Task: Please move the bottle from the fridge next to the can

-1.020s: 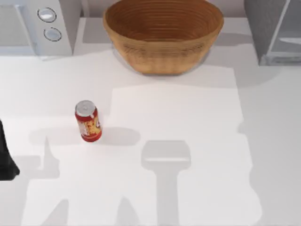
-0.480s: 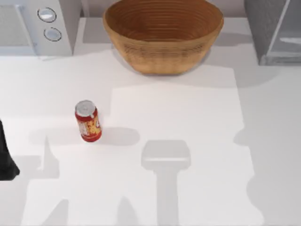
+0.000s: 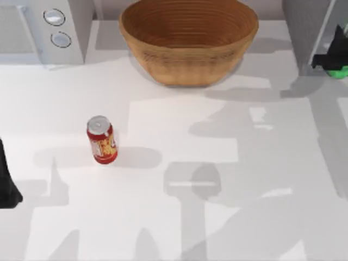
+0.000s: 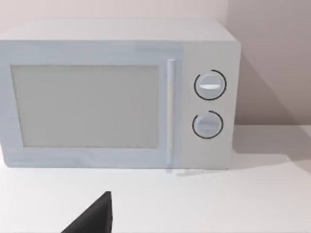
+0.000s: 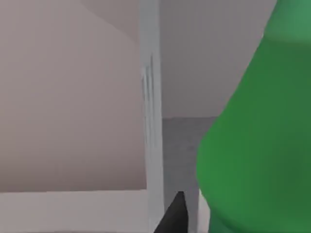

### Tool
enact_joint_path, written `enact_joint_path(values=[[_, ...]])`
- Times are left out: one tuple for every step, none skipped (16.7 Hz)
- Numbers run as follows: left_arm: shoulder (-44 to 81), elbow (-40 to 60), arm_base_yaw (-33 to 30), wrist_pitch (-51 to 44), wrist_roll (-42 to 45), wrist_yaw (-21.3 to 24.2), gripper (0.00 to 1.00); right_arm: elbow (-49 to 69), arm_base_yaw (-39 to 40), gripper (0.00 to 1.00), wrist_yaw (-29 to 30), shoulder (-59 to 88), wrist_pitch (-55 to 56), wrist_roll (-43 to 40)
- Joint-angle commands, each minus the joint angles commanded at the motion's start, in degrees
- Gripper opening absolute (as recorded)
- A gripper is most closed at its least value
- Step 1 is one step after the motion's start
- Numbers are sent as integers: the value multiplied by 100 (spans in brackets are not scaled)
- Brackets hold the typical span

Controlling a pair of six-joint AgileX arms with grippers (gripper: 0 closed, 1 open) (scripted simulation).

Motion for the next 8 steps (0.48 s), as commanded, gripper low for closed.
enact_joint_path(values=[[0, 0, 0, 0, 0, 0, 100, 98, 537, 0, 516, 160, 23, 29], [0, 0, 0, 0, 0, 0, 100, 193, 1090, 0, 1047, 311, 39, 56], [0, 0, 0, 0, 0, 0, 100, 285, 1645, 0, 1583, 450, 47, 82], [0, 0, 0, 0, 0, 0, 100, 370, 2189, 0, 2113, 572, 46, 105], [0, 0, 0, 0, 0, 0, 100, 448, 2712, 0, 2627, 681, 37, 127], [0, 0, 0, 0, 0, 0, 100, 519, 3204, 0, 3113, 776, 23, 147], [0, 0, 0, 0, 0, 0, 100, 582, 3653, 0, 3559, 857, 3, 166], [0, 0, 0, 0, 0, 0, 100, 636, 4044, 0, 3950, 922, -20, 182]])
